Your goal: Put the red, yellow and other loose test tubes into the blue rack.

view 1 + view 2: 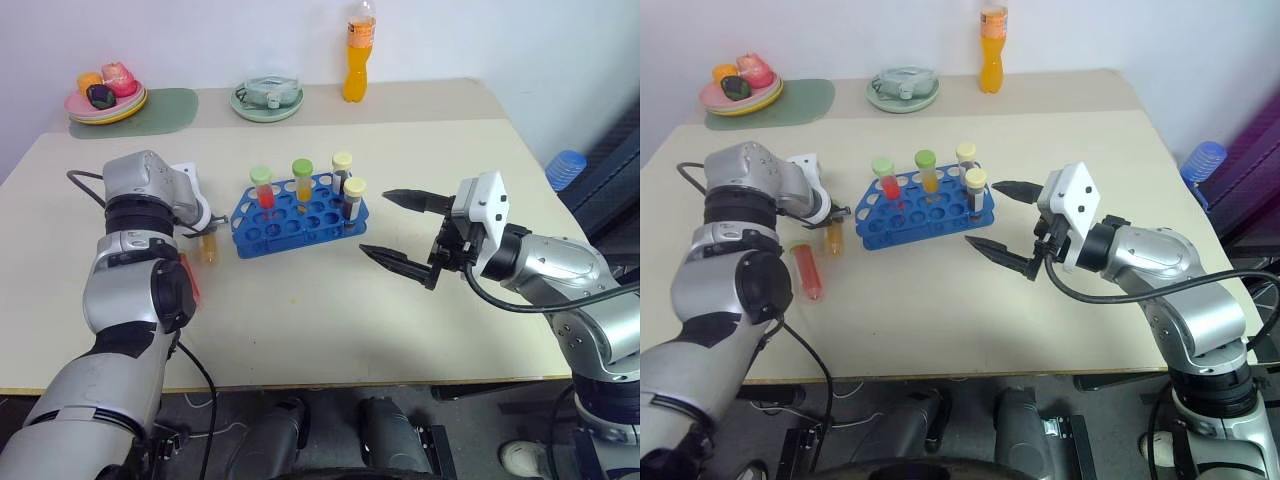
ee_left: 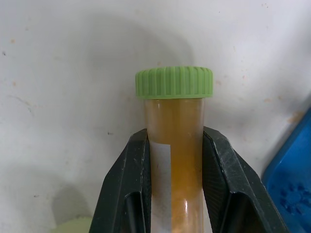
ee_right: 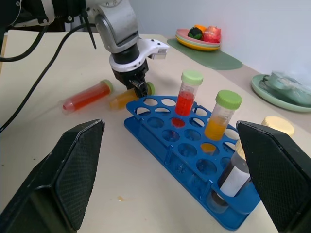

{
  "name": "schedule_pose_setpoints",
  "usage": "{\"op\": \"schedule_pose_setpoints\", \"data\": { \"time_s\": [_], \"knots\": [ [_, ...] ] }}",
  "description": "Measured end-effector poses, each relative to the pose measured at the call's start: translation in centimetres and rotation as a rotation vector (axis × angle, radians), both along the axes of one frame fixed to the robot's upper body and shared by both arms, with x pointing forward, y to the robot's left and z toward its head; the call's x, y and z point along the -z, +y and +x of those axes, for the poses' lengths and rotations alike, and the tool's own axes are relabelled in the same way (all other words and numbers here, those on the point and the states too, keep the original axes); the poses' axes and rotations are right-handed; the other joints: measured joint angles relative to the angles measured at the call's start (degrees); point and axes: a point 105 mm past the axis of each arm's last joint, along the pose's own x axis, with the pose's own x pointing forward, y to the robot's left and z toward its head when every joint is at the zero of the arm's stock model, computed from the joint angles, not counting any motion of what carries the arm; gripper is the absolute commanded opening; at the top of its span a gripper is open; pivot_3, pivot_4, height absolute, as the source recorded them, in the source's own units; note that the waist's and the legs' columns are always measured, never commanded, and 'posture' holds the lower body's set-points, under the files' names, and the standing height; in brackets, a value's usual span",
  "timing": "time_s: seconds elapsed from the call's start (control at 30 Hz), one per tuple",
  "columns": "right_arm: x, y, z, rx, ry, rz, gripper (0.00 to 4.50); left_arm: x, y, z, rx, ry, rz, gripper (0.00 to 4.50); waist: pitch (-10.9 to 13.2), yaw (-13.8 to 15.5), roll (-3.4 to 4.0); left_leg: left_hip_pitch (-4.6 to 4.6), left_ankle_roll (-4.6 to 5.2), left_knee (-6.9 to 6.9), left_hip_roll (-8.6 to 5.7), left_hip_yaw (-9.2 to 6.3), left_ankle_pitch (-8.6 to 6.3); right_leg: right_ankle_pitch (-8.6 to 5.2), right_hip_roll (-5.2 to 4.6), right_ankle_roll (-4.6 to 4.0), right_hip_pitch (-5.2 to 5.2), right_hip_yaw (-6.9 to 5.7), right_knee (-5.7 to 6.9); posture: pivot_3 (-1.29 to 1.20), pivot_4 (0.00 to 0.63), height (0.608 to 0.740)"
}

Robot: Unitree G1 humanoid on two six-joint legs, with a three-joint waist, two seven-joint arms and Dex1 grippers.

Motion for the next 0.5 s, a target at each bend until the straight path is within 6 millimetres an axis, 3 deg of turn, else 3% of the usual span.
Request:
{"op": "schedule_pose_setpoints", "data": {
  "time_s": [0.13, 0.2, 0.27, 0.37, 0.5],
  "knots": [
    [0.0, -0.1, 0.1, 0.003, -0.009, -0.002, 4.5, -0.4, 1.4, -1.0, -0.034, -0.093, 0.014, 0.77, 0.01, -0.64, -0.02, -0.08, -0.09, 0.01, 0.02, 0.04, 0.05, 0.0, 0.0, 0.0, -0.11, 0.01, 0.06, 0.0, 0.15, 0.74],
    [0.2, -0.3, 0.3, 0.01, -0.004, -0.004, 4.5, -2.1, 2.6, -1.2, -0.039, -0.251, 0.065, 0.77, 0.02, -1.01, -0.03, -0.21, -0.12, 0.12, 0.04, 0.03, 0.06, 0.01, 0.02, -0.02, -0.19, 0.0, 0.11, 0.0, 0.15, 0.74],
    [0.5, -0.4, 0.5, 0.007, 0.007, -0.002, 4.5, -5.2, 3.2, -1.8, 0.044, -0.474, 0.156, 0.77, 0.02, -1.33, -0.03, -0.37, -0.13, 0.26, 0.05, 0.05, 0.05, 0.03, 0.02, -0.05, -0.3, 0.0, 0.15, 0.0, 0.15, 0.74],
    [0.7, -0.5, 0.8, 0.013, 0.013, 0.002, 4.5, -9.4, 1.0, -3.5, 0.307, -0.77, 0.247, 0.77, -0.01, -1.13, 0.03, -0.4, -0.11, 0.4, 0.05, 0.08, 0.03, 0.05, 0.02, -0.08, -0.26, 0.0, 0.13, 0.0, 0.15, 0.74],
    [0.6, -0.5, 1.0, 0.009, 0.011, 0.006, 4.5, -9.2, -4.2, -6.8, 0.731, -0.98, 0.204, 0.77, -0.03, -0.66, 0.07, -0.4, 0.04, 0.51, 0.05, 0.09, -0.06, 0.07, 0.02, -0.12, -0.18, -0.01, 0.04, 0.0, 0.15, 0.74]
  ]
}}
